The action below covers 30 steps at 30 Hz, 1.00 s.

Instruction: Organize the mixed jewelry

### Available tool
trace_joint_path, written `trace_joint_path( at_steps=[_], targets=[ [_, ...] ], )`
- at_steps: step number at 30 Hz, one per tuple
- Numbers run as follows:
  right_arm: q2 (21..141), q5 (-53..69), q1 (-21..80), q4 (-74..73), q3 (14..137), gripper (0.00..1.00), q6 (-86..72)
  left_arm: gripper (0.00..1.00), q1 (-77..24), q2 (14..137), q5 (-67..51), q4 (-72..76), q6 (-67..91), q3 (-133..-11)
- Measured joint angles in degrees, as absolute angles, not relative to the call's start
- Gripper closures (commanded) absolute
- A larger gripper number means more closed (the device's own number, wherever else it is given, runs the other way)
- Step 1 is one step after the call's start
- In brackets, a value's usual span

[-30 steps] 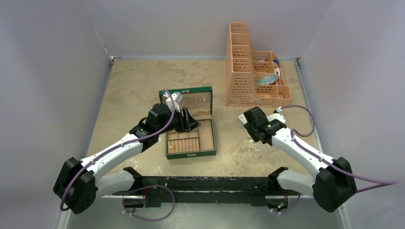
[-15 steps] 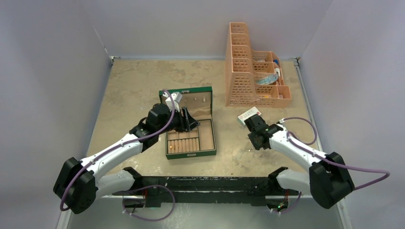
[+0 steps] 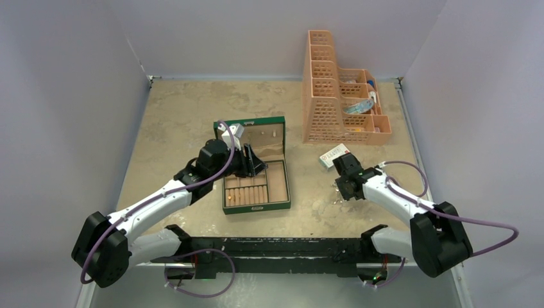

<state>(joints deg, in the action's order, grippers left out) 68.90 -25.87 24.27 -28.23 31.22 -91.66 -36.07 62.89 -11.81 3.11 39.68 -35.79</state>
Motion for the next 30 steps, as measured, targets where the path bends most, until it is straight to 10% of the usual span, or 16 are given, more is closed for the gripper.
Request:
trace_joint_path(
  at_steps=[9, 30],
  targets=[
    [71.9, -27.6, 22.1, -25.7, 32.2, 0.78, -90.6, 0.54, -36.1, 62.9, -11.2, 2.0, 39.4, -35.8],
    [73.1, -28.9, 21.3, -28.9, 35.5, 0.69, -83.2, 0.54, -36.1, 62.0, -10.0, 1.1, 39.4, -35.8]
  ],
)
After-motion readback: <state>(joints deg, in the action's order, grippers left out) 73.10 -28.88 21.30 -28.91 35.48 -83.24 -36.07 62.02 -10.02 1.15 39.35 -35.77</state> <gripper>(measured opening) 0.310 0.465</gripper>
